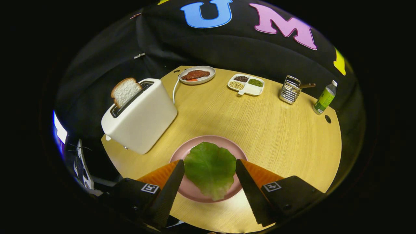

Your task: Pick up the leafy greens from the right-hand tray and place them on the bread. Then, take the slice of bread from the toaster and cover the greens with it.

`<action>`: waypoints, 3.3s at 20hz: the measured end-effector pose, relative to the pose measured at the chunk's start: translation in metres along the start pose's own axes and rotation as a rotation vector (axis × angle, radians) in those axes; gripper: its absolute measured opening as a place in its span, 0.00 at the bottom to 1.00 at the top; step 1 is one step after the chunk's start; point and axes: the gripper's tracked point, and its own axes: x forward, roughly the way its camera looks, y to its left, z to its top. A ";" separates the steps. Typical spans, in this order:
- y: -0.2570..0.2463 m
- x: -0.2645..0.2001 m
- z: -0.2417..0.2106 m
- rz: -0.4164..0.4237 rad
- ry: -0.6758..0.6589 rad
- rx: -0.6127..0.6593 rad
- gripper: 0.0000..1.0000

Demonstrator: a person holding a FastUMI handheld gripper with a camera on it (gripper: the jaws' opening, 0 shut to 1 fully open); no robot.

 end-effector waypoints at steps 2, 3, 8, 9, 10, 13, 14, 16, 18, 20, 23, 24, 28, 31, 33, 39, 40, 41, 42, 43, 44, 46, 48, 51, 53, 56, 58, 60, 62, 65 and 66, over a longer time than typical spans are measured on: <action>0.014 -0.014 0.019 0.021 -0.042 0.013 0.99; 0.022 -0.021 0.032 0.031 -0.068 0.007 0.99; 0.084 -0.050 0.097 0.080 -0.165 -0.035 0.99; 0.098 -0.052 0.108 0.083 -0.175 -0.040 0.99; 0.114 -0.054 0.118 0.095 -0.185 -0.045 0.99; 0.162 -0.043 0.138 0.130 -0.189 -0.051 0.99; 0.179 -0.038 0.143 0.143 -0.187 -0.054 0.99; 0.207 -0.023 0.152 0.152 -0.184 -0.064 0.99; 0.219 -0.001 0.159 0.116 -0.174 -0.064 0.99; 0.223 0.019 0.155 0.061 -0.141 -0.038 0.99; 0.228 0.047 0.159 0.000 -0.129 0.020 0.99; 0.230 0.055 0.160 -0.005 -0.120 0.033 0.98; 0.235 0.083 0.162 -0.033 -0.083 0.094 0.98; 0.232 0.093 0.160 -0.078 -0.071 0.106 0.86; 0.231 0.096 0.153 -0.099 -0.040 0.114 0.62; 0.226 0.096 0.146 -0.110 -0.025 0.265 0.14; 0.229 0.094 0.147 -0.099 -0.029 0.261 0.13; 0.233 0.088 0.149 -0.091 -0.037 0.258 0.13; 0.235 0.082 0.152 -0.086 -0.048 0.252 0.13; 0.236 0.077 0.154 -0.075 -0.056 0.243 0.13; 0.239 0.071 0.157 -0.062 -0.063 0.235 0.13; 0.238 0.054 0.165 -0.040 -0.089 0.237 0.13; 0.235 0.037 0.173 -0.015 -0.123 0.256 0.13; 0.224 0.006 0.186 0.023 -0.171 0.280 0.13; 0.209 -0.015 0.194 0.032 -0.209 0.293 0.13; 0.175 -0.048 0.195 0.019 -0.255 0.325 0.13; 0.144 -0.065 0.186 -0.011 -0.268 0.335 0.12; 0.108 -0.077 0.168 -0.057 -0.269 0.337 0.12; 0.076 -0.083 0.144 -0.114 -0.263 0.345 0.12; 0.039 -0.074 0.097 -0.190 -0.221 0.353 0.12; 0.033 -0.065 0.081 -0.195 -0.205 0.378 0.13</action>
